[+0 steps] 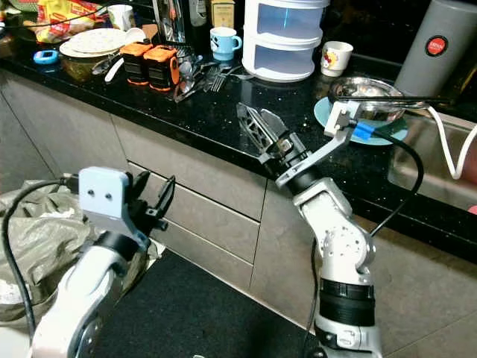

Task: Kitchen organization

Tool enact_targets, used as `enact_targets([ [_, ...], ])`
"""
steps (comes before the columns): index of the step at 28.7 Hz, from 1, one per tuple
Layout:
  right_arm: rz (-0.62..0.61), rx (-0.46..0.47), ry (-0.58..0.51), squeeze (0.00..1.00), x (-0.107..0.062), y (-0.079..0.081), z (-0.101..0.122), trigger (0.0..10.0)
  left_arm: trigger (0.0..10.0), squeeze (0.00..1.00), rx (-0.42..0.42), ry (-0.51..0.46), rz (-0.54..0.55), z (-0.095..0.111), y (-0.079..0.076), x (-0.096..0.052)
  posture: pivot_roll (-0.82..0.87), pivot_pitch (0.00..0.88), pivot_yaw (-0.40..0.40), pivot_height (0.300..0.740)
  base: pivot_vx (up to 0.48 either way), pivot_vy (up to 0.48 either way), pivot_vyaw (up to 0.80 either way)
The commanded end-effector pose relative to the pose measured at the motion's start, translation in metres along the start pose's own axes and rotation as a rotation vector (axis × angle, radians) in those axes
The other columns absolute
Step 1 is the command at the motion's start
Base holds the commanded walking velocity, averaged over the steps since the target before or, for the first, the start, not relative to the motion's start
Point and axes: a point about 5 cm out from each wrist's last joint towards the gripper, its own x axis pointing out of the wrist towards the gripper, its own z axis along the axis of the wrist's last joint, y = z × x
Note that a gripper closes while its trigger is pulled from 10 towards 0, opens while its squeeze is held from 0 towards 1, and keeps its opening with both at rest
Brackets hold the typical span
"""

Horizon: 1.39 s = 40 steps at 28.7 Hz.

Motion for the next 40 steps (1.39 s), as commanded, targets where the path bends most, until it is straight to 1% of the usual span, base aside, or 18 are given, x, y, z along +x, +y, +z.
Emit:
enact_targets([
  [1, -0.023, -0.017, -0.015, 1.0, 0.001, -0.003, 0.003, 10.0, 10.0, 0.0, -0.02, 0.014, 0.006, -0.003, 0.0, 0.001, 0.16, 0.0, -0.026, 0.74, 0.0, 0.0, 0.0],
  [4, -0.045, -0.044, -0.013, 1.0, 0.003, -0.006, 0.003, 10.0, 10.0, 0.0, -0.023, 0.007, 0.012, -0.002, 0.001, 0.003, 0.16, 0.0, -0.026, 0.74, 0.0, 0.0, 0.0],
  [7, -0.118, -0.138, 0.009, 1.0, 0.009, -0.014, 0.001, 10.0, 10.0, 0.0, -0.032, -0.02, 0.028, 0.003, 0.005, 0.01, 0.15, 0.0, -0.025, 0.74, 0.0, 0.0, 0.0],
  [8, -0.129, -0.153, 0.013, 0.87, 0.01, -0.015, 0.0, 10.0, 10.0, 0.0, -0.034, -0.026, 0.029, 0.004, 0.005, 0.011, 0.16, 0.0, -0.027, 0.74, 0.0, 0.0, 0.0],
  [9, -0.138, -0.161, 0.016, 0.87, 0.011, -0.016, 0.0, 10.0, 10.0, 0.0, -0.035, -0.031, 0.028, 0.005, 0.006, 0.012, 0.16, 0.0, -0.027, 0.74, 0.0, 0.0, 0.0],
  [10, -0.147, -0.165, 0.018, 0.0, 0.012, -0.017, -0.001, 10.0, 10.0, 0.0, -0.037, -0.034, 0.028, 0.006, 0.006, 0.013, 0.16, 0.0, -0.027, 0.74, 0.0, 0.0, 0.0],
  [16, -0.16, -0.176, 0.019, 0.0, 0.014, -0.018, -0.002, 10.0, 10.0, 0.0, -0.04, -0.037, 0.027, 0.006, 0.007, 0.014, 0.16, 0.0, -0.026, 0.74, 0.0, 0.0, 0.0],
  [17, -0.173, -0.195, 0.023, 0.0, 0.015, -0.02, -0.003, 10.0, 10.0, 0.0, -0.041, -0.036, 0.024, 0.006, 0.007, 0.014, 0.16, 0.0, -0.026, 0.74, 0.0, 0.0, 0.0],
  [19, -0.173, -0.195, 0.023, 0.0, 0.015, -0.02, -0.003, 10.0, 10.0, 0.0, -0.041, -0.036, 0.024, 0.006, 0.007, 0.014, 0.16, 0.0, -0.026, 0.74, 0.0, 0.0, 0.0],
  [20, -0.18, -0.22, 0.032, 0.0, 0.016, -0.021, -0.004, 10.0, 10.0, 0.0, -0.041, -0.035, 0.015, 0.005, 0.005, 0.013, 0.16, 0.0, -0.029, 0.74, 0.0, 0.0, 0.0],
  [21, -0.18, -0.22, 0.032, 0.0, 0.016, -0.021, -0.004, 10.0, 10.0, 0.0, -0.041, -0.035, 0.015, 0.005, 0.005, 0.013, 0.16, 0.0, -0.029, 0.74, 0.0, 0.0, 0.0],
  [23, -0.179, -0.265, 0.052, 0.0, 0.017, -0.021, -0.006, 10.0, 10.0, 0.0, -0.039, -0.028, 0.005, 0.002, 0.003, 0.011, 0.16, 0.0, -0.029, 0.74, 0.247, 0.0, 0.0],
  [25, -0.172, -0.273, 0.058, 0.0, 0.017, -0.02, -0.007, 10.0, 10.0, 0.0, -0.038, -0.022, 0.014, 0.0, 0.004, 0.009, 0.16, 0.0, -0.032, 0.74, 0.27, 0.0, 0.0],
  [32, -0.154, -0.281, 0.059, 0.0, 0.02, -0.018, -0.009, 10.0, 10.0, 0.0, -0.034, -0.006, 0.041, -0.004, 0.011, 0.004, 0.16, 0.0, -0.037, 0.74, 0.302, 0.0, 0.0],
  [40, -0.13, -0.278, 0.043, 0.0, 0.024, -0.013, -0.01, 10.0, 10.0, 0.0, -0.034, -0.012, 0.028, -0.004, 0.009, 0.004, 0.16, 0.0, -0.032, 0.74, 0.347, 0.0, 0.0],
])
